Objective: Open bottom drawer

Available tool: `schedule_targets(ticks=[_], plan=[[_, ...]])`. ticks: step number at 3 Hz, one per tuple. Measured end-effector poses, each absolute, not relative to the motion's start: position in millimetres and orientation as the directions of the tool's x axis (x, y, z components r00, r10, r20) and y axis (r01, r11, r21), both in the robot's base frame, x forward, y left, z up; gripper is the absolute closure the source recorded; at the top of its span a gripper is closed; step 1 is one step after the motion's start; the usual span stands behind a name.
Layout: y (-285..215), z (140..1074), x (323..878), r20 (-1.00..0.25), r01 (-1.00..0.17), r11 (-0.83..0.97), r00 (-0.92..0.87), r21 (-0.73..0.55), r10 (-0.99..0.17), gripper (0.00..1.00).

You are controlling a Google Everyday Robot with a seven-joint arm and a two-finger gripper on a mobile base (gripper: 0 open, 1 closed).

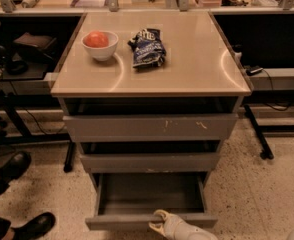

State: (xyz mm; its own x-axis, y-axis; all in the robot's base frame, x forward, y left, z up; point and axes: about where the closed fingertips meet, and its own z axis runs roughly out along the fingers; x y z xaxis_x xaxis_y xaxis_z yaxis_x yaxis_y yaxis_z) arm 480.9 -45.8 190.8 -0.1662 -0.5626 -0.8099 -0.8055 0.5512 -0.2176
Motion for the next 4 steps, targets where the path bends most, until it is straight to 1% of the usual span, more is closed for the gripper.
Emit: schedule_targets(ticks=[1, 2, 3, 4], plan=[[-45.8, 195.0, 480.4, -0.81, -0.806, 0.551, -0.166, -0.218, -0.563, 1.0], [-38.2, 195.1, 450.9, -0.823, -0.812, 0.536, -0.131, -0.231, -0.553, 1.0], [-38.3, 198.6, 450.2, -0.823, -0.812, 0.536, -0.131, -0.231, -0.553, 1.0], [-31.2, 199.1, 428.1, -0.833, -0.817, 0.523, -0.103, -0.24, -0.544, 1.0]])
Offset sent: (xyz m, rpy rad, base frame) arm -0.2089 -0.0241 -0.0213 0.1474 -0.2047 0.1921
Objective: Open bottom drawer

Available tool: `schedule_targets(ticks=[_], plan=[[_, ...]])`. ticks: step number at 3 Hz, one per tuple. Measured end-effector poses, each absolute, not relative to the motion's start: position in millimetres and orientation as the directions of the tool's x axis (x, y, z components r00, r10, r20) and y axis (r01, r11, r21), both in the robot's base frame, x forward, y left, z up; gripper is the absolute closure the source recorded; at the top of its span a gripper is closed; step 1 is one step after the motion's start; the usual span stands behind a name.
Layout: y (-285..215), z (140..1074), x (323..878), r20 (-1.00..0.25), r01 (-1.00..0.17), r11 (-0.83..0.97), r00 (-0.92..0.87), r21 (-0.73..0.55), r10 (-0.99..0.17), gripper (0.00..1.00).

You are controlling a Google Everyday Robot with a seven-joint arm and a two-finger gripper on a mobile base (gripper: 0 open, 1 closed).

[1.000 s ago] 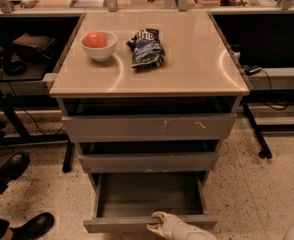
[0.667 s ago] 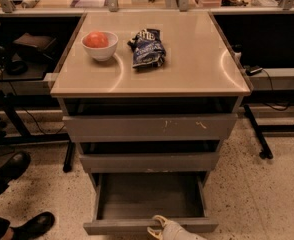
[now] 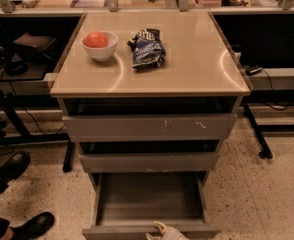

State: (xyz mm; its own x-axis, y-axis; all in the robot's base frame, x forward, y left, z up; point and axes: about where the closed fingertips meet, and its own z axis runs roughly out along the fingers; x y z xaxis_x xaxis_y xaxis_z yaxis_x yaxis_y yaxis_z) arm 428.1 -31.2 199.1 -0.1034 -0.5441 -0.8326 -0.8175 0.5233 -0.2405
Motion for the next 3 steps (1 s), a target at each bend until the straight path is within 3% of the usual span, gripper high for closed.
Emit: schedule_targets(ticks=[1, 3], plan=[[-31.2, 200.6, 427.7, -0.833, -0.817, 0.523, -0.103, -0.24, -0.544, 1.0], [-31.2, 200.6, 427.6, -0.833, -0.818, 0.523, -0.103, -0.24, -0.544, 0.58]])
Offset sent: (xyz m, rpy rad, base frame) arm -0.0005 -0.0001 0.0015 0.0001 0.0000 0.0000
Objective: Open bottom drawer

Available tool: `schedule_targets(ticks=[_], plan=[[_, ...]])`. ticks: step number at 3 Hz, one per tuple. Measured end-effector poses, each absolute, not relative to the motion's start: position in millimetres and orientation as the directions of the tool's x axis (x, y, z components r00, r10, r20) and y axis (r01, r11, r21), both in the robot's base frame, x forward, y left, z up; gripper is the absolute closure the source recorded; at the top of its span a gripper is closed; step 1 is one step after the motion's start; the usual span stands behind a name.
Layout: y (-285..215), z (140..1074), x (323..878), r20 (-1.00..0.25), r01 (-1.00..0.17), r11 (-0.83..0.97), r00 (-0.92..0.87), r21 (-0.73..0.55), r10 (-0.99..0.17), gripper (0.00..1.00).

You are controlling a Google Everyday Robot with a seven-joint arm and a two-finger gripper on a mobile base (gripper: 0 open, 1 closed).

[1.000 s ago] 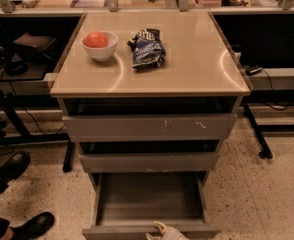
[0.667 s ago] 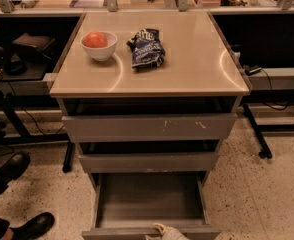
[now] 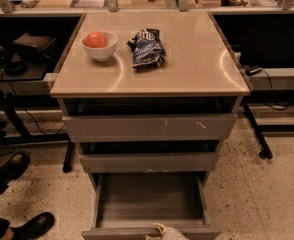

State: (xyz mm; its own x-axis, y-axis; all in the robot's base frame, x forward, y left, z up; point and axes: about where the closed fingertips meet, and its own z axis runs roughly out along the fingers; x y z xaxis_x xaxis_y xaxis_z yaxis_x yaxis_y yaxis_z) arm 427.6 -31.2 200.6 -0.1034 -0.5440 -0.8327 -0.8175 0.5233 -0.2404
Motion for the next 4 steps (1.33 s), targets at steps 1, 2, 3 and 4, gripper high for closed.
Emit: schedule_targets(ticks=[1, 2, 3, 4], plan=[[-31.2, 200.6, 427.6, -0.833, -0.818, 0.523, -0.103, -0.24, -0.544, 0.35], [-31.2, 200.6, 427.6, -0.833, -0.818, 0.523, -0.103, -0.24, -0.544, 0.11], [-31.1, 200.6, 427.6, -0.833, -0.818, 0.523, -0.103, -0.24, -0.544, 0.0], [-31.1, 200.6, 427.6, -0.833, -0.818, 0.523, -0.103, -0.24, -0.544, 0.0]])
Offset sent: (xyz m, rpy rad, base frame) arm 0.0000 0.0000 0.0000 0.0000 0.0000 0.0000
